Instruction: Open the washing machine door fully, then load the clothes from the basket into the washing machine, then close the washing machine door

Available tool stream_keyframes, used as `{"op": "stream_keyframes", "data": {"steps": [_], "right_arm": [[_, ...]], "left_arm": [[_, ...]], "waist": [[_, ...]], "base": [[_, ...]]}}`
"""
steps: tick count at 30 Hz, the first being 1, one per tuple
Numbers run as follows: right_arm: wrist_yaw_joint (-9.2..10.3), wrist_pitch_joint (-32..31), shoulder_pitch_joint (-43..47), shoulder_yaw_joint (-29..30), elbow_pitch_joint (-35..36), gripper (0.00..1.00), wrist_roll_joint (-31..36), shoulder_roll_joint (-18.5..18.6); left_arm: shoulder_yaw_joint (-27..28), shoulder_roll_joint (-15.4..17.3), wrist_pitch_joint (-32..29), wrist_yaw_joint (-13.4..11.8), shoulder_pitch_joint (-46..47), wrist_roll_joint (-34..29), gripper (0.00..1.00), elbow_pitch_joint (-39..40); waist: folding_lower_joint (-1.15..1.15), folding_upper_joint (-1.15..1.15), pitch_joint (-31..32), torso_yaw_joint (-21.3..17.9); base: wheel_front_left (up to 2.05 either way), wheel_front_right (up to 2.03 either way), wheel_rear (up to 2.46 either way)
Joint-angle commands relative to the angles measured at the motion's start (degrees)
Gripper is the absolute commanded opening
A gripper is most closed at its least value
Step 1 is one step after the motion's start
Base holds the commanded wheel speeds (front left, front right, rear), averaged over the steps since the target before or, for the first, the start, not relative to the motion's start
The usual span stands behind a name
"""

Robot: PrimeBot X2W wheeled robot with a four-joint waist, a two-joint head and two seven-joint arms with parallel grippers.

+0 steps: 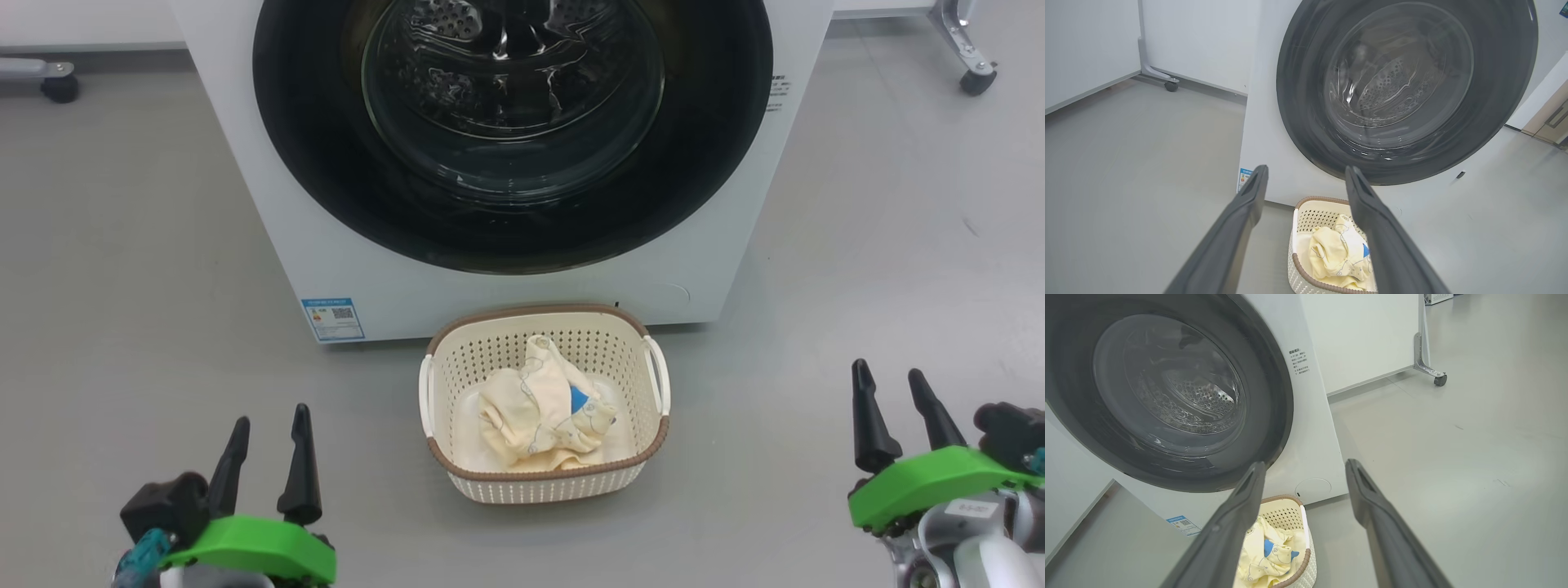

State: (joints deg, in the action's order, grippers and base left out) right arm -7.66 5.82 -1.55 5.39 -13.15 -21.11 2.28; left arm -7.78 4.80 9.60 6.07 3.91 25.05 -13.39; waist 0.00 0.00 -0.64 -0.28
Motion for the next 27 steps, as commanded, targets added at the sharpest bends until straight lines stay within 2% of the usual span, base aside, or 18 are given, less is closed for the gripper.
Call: {"op": "stream_keyframes", "data": {"steps": [1,27], "right_arm": [[0.14,0.86,-3.07,-1.23,2.37,1.0,2.8,0.86],[0.17,3.43,-3.08,-3.99,3.77,1.0,20.17,1.21]], "left_arm": [[1.09,1.21,1.13,0.25,3.27,-2.6,1.0,1.57],[-1.23,1.66,5.4,0.24,3.98,-19.41,1.0,1.35]], "waist": [[0.0,0.0,-0.08,-0.09],[0.0,0.0,0.17,-0.52]], "base": [[0.0,0.0,0.0],[0.0,0.0,0.0]]}}
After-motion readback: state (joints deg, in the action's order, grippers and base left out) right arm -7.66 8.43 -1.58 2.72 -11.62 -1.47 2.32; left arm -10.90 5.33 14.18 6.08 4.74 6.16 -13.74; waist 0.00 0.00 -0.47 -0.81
